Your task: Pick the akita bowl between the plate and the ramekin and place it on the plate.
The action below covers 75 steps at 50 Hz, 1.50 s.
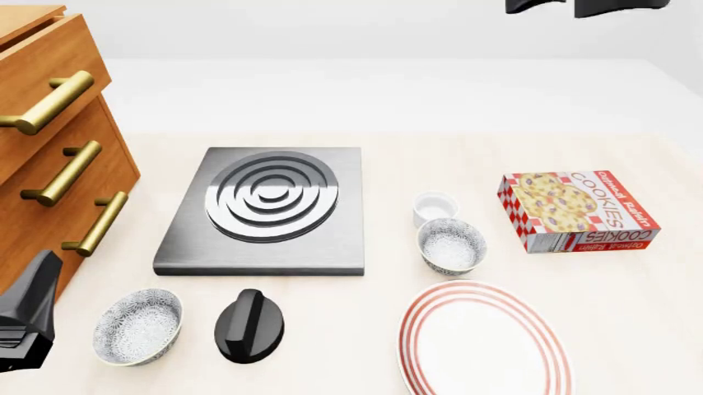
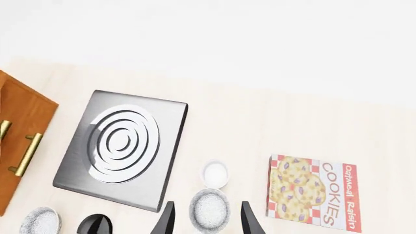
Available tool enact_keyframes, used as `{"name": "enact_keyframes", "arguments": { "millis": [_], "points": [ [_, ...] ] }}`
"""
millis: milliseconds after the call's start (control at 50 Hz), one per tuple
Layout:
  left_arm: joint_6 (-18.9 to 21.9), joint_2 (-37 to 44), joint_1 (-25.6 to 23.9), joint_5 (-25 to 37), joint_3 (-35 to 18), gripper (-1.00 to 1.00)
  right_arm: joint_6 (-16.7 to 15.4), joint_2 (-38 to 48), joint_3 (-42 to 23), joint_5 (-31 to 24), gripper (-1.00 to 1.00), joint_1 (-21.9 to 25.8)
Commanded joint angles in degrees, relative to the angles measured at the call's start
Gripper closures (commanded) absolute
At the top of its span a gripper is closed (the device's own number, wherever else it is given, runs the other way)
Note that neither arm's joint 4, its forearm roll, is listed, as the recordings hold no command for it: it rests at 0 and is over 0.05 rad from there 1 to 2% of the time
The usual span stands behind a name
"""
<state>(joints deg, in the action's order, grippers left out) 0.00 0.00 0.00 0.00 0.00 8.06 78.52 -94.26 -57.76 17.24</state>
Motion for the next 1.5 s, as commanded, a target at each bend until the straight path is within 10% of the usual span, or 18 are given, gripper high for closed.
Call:
{"name": "enact_keyframes", "arguments": {
  "millis": [20, 640, 1500],
  "points": [
    [0.0, 0.0, 0.0, 0.0, 0.0, -1.00, 1.0, 5.7, 4.1, 1.6, -1.00, -2.4],
    [0.0, 0.0, 0.0, 0.0, 0.0, -1.00, -6.5, 12.0, 23.5, 14.8, -1.00, -10.9],
    [0.0, 0.0, 0.0, 0.0, 0.0, -1.00, -3.6, 18.4, 33.2, 26.7, -1.00, -7.5]
  ]
}}
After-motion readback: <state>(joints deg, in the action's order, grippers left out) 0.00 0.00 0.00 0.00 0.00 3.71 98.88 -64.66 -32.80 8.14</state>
